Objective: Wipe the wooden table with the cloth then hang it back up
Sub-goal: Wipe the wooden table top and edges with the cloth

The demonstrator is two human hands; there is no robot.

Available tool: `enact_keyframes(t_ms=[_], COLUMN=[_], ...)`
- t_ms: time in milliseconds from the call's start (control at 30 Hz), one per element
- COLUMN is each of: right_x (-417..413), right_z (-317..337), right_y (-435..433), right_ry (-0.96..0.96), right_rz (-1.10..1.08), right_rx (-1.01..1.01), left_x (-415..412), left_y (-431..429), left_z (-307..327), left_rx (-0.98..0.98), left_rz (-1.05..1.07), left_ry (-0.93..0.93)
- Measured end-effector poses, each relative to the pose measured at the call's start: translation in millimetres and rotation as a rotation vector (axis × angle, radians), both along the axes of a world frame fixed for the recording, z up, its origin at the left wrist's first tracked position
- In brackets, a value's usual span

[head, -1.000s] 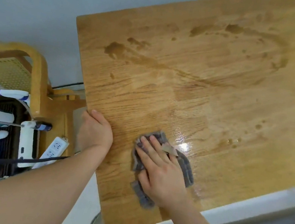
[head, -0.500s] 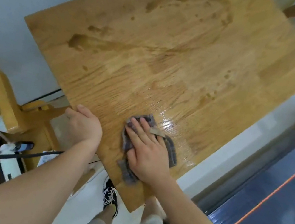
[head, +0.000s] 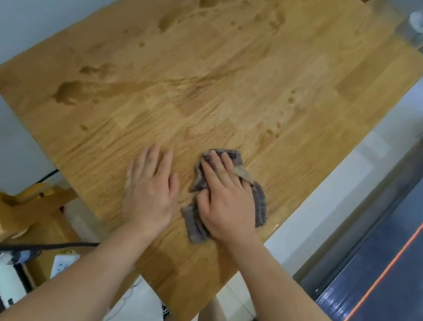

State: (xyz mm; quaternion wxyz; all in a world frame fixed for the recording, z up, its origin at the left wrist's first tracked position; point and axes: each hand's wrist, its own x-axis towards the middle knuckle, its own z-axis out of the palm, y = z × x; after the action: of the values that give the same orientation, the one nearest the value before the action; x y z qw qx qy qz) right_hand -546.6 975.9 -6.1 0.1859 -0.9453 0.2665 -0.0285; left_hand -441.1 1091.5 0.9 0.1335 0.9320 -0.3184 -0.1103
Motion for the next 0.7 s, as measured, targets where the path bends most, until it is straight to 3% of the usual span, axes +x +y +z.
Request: enact_keyframes(t_ms=[100, 233, 300, 467, 533, 700], right_x=[-17, 26, 47, -3, -25, 39], right_z=[0, 0, 1, 4, 5, 7], right_y=[-70, -109, -93, -74, -113, -193], right_ry=[0.068, 0.114, 0.106, 0.074, 0.094, 0.121], right_rz=[-0.332, -0.63, -0.543, 0.074, 0.036, -0.421], right_rx=[-0.057, -0.029, -0.028, -0.011, -0.027, -0.069], left_x=[5, 5, 6, -2, -1, 6], left_y=[-5, -9, -9, -11, -12, -13], left_z=[-7, -9, -9, -6, -5, -4], left_rx=[0.042, 0.038, 0.021, 0.048, 0.059, 0.062], left_rz=[-0.023, -0.02, -0.022, 0.004, 0.005, -0.007], left_ry=[-0.052, -0.105, -0.115, -0.092, -0.088, -0.111])
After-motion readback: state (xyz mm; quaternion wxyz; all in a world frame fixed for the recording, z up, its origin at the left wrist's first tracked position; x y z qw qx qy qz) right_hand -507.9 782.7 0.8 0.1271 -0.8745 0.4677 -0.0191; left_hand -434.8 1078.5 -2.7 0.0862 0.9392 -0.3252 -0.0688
